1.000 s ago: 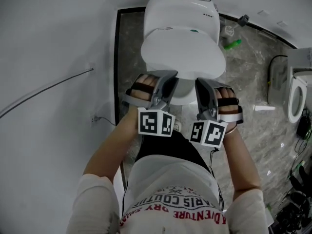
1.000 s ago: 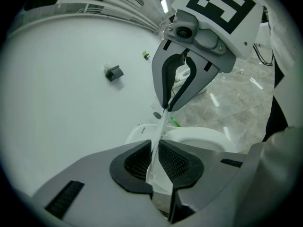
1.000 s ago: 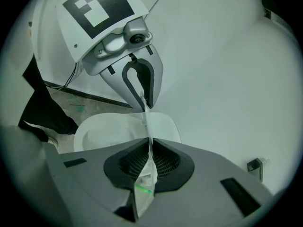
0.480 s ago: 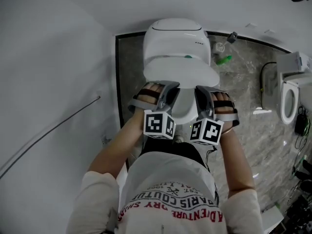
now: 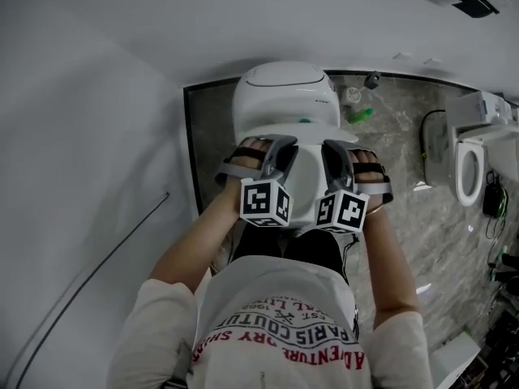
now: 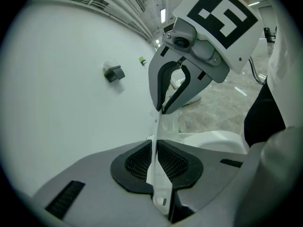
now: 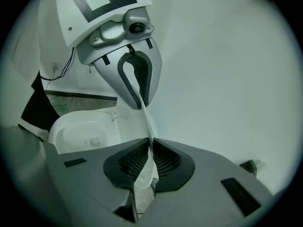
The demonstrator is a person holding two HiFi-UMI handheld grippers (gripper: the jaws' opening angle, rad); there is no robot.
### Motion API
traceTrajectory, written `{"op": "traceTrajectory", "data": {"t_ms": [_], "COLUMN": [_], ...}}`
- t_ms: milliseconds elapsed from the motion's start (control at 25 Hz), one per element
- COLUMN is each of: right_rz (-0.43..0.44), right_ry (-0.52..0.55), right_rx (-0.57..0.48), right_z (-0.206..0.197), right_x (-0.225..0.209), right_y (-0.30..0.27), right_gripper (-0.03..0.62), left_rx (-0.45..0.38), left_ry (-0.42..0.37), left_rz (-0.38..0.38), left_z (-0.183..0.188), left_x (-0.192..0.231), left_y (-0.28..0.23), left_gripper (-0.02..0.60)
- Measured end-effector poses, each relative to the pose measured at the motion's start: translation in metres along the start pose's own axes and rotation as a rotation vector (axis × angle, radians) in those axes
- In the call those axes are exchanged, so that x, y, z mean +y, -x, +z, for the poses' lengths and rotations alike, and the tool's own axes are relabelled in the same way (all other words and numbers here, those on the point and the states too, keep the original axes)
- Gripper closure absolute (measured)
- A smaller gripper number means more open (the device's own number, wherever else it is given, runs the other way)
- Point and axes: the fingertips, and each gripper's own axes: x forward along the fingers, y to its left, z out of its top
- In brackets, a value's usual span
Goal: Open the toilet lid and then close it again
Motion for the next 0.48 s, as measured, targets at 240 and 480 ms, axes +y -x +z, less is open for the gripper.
{"op": "traceTrajectory", "data": {"t_ms": [240,480], "right_rz": [-0.003,0.018], "right_ry": [0.03,0.026], "right_rx": [-0.05,-0.087], "right_z": [0.001,0.0], "right_x": [-0.033,-0.067], "right_y": [-0.028,-0.054], "right_gripper": [0.562,0.56], "left_rx": [0.006,0.03], "left_ry": [0.021,0.068], "left_rz": [0.027,0.009], "left_z": [-0.005,-0.009], "left_x": [0.038,0.074], "left_y": [-0.022,-0.045], "left_gripper": [0.531,0.523]}}
